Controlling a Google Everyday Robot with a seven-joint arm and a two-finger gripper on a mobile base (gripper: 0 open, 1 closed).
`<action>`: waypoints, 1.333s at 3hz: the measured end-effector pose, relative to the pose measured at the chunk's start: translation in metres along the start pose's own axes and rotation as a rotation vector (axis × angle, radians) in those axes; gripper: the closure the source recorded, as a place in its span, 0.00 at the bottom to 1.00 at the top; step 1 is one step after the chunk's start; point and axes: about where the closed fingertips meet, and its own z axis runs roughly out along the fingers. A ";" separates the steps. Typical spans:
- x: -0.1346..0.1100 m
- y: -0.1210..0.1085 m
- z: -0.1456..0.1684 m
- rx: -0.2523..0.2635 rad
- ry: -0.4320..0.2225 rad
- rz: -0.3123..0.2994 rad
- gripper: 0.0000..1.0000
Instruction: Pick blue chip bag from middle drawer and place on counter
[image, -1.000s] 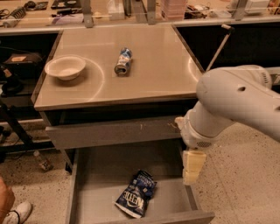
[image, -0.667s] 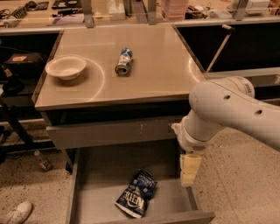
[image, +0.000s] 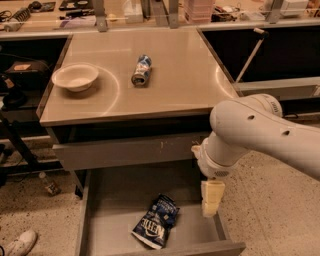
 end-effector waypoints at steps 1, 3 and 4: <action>-0.017 0.007 0.047 -0.041 -0.028 -0.036 0.00; -0.043 -0.003 0.120 -0.108 -0.046 -0.118 0.00; -0.057 -0.004 0.152 -0.153 -0.068 -0.147 0.00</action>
Offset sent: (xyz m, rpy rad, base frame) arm 0.0145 0.0717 -0.1256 0.0296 0.0929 0.1629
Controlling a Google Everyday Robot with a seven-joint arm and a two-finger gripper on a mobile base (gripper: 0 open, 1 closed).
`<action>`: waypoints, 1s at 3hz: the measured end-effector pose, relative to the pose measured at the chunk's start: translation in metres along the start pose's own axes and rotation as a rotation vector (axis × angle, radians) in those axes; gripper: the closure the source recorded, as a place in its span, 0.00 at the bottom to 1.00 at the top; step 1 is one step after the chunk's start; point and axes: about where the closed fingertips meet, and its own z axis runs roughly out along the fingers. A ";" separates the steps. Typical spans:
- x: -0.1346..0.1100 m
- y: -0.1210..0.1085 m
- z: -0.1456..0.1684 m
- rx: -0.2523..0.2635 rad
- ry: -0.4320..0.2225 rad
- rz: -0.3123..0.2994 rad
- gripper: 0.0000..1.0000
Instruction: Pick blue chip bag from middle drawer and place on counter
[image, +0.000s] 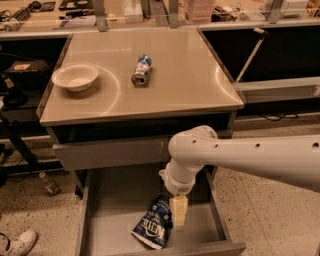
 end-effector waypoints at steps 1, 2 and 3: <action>-0.001 0.000 0.008 -0.004 -0.004 -0.002 0.00; -0.001 -0.009 0.045 -0.023 -0.009 -0.005 0.00; 0.002 -0.022 0.074 -0.037 -0.004 -0.021 0.00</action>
Offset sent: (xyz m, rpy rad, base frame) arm 0.0176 0.0310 -0.0992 0.0100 0.0449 0.0174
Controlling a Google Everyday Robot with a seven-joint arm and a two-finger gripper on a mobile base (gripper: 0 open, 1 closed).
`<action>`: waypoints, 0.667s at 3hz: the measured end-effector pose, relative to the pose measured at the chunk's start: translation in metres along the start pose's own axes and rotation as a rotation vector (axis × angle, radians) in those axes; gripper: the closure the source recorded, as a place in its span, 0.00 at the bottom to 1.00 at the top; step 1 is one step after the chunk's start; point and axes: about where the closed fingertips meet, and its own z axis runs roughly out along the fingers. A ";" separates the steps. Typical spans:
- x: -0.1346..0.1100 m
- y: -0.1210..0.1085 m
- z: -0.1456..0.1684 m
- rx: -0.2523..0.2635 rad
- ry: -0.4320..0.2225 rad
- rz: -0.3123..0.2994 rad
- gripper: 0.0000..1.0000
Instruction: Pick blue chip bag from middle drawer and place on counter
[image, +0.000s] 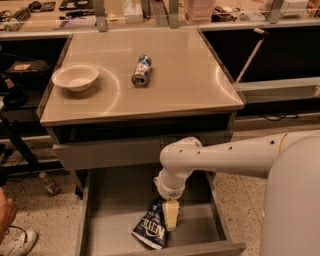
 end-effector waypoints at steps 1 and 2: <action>0.003 -0.006 0.026 -0.014 -0.005 -0.002 0.00; 0.002 -0.007 0.054 -0.043 -0.023 -0.002 0.00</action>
Offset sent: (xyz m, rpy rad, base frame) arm -0.0009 0.0216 -0.0838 0.0298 0.0817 0.0145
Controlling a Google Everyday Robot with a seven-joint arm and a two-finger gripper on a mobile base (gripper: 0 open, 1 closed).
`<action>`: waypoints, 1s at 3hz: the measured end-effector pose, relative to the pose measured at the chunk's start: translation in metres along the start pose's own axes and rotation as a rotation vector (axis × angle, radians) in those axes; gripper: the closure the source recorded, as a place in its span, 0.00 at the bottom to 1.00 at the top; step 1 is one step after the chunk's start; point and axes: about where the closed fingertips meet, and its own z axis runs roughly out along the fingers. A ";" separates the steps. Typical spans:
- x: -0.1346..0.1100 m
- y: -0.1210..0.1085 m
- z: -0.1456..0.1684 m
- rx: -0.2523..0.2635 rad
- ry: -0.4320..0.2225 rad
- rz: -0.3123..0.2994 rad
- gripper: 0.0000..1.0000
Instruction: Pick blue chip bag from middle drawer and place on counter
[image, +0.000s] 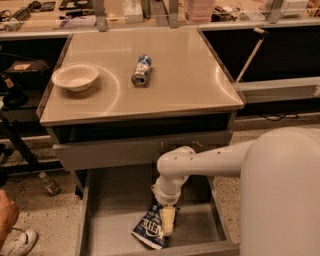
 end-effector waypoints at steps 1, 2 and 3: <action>-0.002 -0.002 0.020 -0.023 -0.013 -0.003 0.00; -0.003 -0.009 0.048 -0.057 -0.026 -0.023 0.00; -0.003 -0.010 0.056 -0.065 -0.033 -0.029 0.00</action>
Offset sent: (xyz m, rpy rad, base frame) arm 0.0061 0.0177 -0.0496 0.0184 0.0560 0.0292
